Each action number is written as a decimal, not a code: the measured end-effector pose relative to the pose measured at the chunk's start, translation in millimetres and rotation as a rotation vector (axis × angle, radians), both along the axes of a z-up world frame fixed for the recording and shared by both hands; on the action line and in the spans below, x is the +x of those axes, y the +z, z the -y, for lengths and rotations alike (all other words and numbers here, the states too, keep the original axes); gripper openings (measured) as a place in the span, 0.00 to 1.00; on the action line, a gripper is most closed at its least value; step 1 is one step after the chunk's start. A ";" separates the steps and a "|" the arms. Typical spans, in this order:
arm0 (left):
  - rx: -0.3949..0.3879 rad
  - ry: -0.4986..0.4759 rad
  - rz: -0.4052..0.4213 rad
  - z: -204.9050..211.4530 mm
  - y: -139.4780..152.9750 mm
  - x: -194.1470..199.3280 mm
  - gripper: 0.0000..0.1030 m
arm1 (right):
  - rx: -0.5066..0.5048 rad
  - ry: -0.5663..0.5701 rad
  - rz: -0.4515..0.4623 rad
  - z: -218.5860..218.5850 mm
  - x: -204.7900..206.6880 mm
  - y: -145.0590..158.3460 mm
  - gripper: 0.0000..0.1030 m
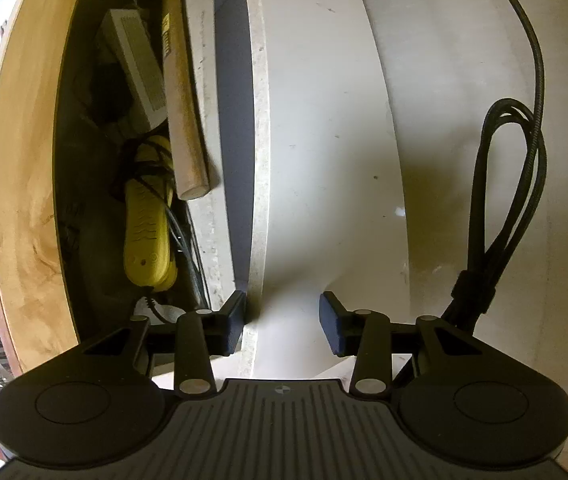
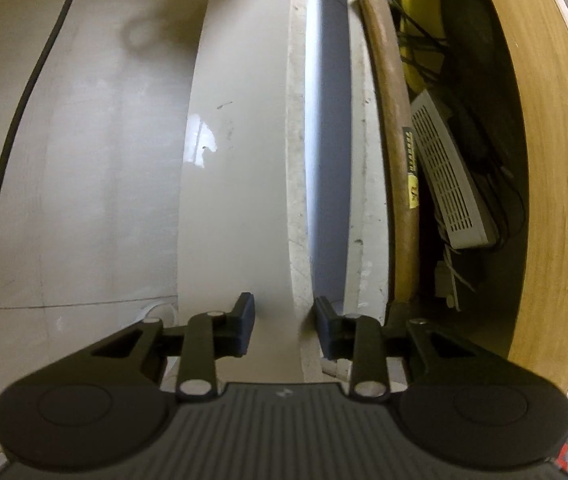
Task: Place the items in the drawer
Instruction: 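Pull the white drawer open with the left gripper, then open the left gripper and back away from the open drawer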
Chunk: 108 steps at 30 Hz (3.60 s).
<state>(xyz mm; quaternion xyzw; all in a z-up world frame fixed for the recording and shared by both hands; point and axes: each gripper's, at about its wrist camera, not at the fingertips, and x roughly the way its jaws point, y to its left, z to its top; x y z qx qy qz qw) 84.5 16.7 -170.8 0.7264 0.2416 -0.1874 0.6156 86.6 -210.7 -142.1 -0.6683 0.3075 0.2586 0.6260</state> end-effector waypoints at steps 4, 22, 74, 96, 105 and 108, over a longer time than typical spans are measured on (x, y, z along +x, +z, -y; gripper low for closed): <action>0.020 -0.008 -0.013 2.0 -0.4 -13.6 0.37 | -0.008 0.004 -0.012 -0.3 -13.7 1.7 0.33; -0.012 0.072 -0.072 18.0 1.4 -54.2 0.37 | -0.007 -0.019 -0.076 -9.1 -69.8 9.7 0.30; -0.091 0.109 -0.038 22.1 14.8 -56.0 0.82 | 0.093 -0.050 -0.071 -24.0 -82.2 23.5 1.00; -0.638 0.806 -0.073 13.0 70.5 -24.7 0.82 | 0.440 -0.594 -0.085 -29.5 -55.4 60.3 1.00; -0.948 1.133 -0.093 -9.0 85.3 -22.4 0.82 | 0.605 -0.881 -0.040 -18.7 -48.1 68.9 1.00; -1.043 1.202 -0.089 -15.0 90.6 -24.7 0.82 | 0.659 -0.967 -0.031 -14.7 -49.1 69.9 1.00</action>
